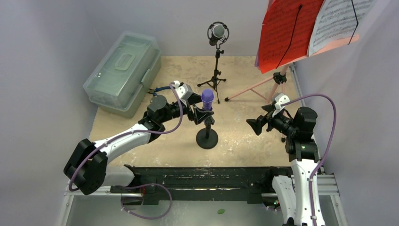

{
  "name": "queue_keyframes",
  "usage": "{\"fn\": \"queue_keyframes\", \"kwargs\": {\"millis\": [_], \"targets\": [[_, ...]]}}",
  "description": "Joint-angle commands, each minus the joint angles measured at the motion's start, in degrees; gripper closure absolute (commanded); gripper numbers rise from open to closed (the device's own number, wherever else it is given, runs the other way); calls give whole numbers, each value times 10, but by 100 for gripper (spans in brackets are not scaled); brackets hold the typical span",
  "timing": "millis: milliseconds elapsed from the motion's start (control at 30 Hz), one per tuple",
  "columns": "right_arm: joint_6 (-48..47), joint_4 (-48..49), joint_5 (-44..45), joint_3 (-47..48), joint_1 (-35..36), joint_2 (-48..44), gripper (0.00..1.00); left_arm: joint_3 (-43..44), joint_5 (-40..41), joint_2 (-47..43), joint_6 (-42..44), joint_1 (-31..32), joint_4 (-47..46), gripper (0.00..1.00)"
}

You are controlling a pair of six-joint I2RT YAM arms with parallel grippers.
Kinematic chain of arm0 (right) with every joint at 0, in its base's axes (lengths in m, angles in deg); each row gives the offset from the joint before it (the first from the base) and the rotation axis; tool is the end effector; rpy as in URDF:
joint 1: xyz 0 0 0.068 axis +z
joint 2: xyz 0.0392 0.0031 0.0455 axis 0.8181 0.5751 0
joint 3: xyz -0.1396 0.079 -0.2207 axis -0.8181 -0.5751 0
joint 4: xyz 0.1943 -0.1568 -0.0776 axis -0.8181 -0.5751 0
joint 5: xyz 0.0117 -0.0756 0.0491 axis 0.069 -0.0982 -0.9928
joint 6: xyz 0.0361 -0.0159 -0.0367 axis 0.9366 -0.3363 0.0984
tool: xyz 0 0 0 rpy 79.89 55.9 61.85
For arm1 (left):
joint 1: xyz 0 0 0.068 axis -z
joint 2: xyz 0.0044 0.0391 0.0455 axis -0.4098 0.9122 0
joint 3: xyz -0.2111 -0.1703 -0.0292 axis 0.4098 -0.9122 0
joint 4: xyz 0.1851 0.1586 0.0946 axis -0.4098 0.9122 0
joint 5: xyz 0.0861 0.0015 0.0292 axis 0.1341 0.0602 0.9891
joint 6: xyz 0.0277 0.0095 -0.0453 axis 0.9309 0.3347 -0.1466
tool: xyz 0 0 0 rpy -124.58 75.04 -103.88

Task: Pack up the instrument practice props
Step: Place the microphone stand with the microphone at the center of the board, then remove the microphone from the microphone stand.

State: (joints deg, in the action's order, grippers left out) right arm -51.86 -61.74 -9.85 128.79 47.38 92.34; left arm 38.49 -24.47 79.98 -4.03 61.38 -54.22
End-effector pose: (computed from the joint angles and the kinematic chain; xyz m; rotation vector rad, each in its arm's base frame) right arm 0.1408 0.0067 0.3162 -0.6201 1.7126 0.4694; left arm 0.2193 -0.1880 0.2906 0.7110 1.4461 -1.1037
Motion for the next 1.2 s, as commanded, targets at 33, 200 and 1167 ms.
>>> {"fn": "queue_keyframes", "kwargs": {"millis": [33, 200, 1167], "targets": [[-8, 2, -13, 7, 2, 3, 1, 46, -55, 20, 10, -4, -42, 31], [-8, 2, -14, 7, 2, 4, 1, 62, -61, 41, 10, -5, -35, 48], [-27, -15, -65, 14, 10, 16, 1, 38, 676, -7, -57, 234, -26, 100]]}}
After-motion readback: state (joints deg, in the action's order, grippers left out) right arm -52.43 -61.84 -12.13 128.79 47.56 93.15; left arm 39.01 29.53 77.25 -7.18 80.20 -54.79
